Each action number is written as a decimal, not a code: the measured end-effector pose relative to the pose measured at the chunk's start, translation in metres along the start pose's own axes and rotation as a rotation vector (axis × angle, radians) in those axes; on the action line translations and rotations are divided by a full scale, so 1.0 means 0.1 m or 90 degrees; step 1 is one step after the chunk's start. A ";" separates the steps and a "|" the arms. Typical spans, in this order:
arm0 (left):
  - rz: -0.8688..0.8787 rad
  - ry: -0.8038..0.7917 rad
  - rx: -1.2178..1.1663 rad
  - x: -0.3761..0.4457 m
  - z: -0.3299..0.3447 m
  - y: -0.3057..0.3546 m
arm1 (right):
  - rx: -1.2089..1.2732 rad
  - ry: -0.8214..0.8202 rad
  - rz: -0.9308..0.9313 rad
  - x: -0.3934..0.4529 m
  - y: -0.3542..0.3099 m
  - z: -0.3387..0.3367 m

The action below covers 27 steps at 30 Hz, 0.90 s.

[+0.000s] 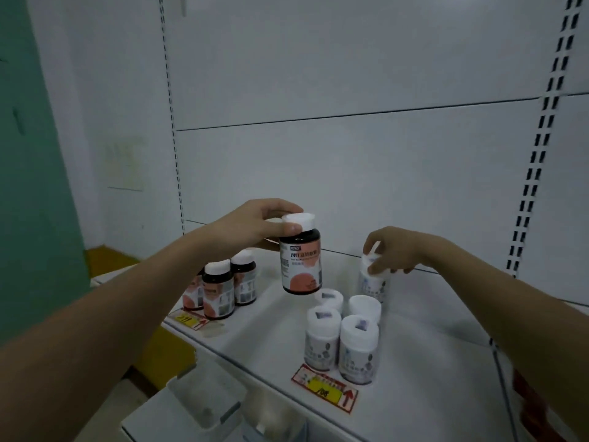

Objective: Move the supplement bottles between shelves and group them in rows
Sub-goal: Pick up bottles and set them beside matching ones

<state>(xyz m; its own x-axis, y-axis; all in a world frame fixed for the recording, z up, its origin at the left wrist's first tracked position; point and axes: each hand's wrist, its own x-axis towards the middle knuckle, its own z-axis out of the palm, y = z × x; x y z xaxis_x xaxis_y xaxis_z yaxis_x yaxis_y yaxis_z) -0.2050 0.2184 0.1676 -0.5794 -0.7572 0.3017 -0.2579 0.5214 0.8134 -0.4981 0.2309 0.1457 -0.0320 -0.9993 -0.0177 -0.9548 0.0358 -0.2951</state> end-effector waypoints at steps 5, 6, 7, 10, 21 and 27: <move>0.027 -0.045 -0.040 0.39 -0.19 -0.26 | 0.003 -0.095 0.061 0.15 0.00 0.23; 0.033 -0.054 -0.048 0.46 -0.23 -0.32 | 0.008 -0.120 0.075 0.16 -0.01 0.26; 0.039 -0.064 -0.056 0.52 -0.27 -0.38 | 0.013 -0.143 0.092 0.15 -0.02 0.27; 0.068 -0.097 -0.083 0.68 -0.44 -0.53 | 0.023 -0.165 0.149 0.10 -0.10 0.27; 0.163 -0.186 -0.127 1.00 -1.40 -0.86 | 0.325 0.150 -0.068 0.38 -1.73 0.11; 0.164 -0.130 -0.243 1.00 -1.73 -1.11 | 0.381 0.239 -0.047 0.73 -2.21 0.20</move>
<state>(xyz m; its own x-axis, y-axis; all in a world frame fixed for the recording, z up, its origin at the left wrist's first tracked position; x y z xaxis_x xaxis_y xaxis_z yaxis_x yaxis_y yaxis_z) -0.1003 0.0168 0.1934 -0.7361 -0.5107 0.4443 0.1921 0.4719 0.8605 -0.2831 0.1506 0.1904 -0.1756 -0.9306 0.3212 -0.6355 -0.1420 -0.7589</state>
